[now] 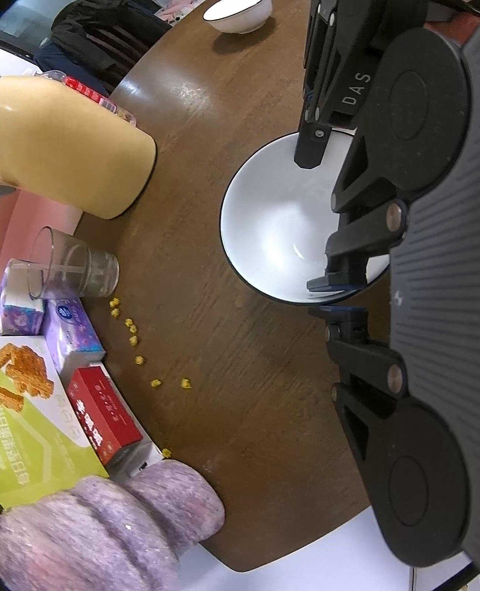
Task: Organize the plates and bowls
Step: 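Lift the held white bowls with both grippers and carry them toward the plates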
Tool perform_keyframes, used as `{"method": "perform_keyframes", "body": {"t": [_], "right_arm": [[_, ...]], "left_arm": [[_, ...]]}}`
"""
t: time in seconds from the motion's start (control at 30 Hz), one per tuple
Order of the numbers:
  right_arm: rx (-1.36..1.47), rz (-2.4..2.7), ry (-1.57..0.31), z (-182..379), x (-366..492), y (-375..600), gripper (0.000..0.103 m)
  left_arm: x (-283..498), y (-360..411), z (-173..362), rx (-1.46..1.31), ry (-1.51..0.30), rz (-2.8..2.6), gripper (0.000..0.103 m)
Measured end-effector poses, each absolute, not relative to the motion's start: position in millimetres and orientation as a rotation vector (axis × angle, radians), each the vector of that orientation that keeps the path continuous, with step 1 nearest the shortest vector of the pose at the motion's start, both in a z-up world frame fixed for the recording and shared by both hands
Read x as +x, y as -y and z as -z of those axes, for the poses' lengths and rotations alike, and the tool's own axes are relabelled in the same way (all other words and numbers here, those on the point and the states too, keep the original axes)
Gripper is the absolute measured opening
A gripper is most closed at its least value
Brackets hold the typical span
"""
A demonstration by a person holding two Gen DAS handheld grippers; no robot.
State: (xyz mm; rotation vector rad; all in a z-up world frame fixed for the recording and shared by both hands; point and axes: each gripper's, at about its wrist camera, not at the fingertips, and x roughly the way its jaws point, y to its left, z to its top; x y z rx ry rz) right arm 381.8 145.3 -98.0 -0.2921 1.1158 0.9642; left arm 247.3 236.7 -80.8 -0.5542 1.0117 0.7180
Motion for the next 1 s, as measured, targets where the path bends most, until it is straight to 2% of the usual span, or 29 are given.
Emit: {"method": "perform_keyframes", "body": {"t": [1.0], "right_arm": [[-0.286,-0.977,-1.109,111,374,-145,0.006]], "left_arm": [[238,-234,93,-0.538,-1.020,-0.704,0.008]]}}
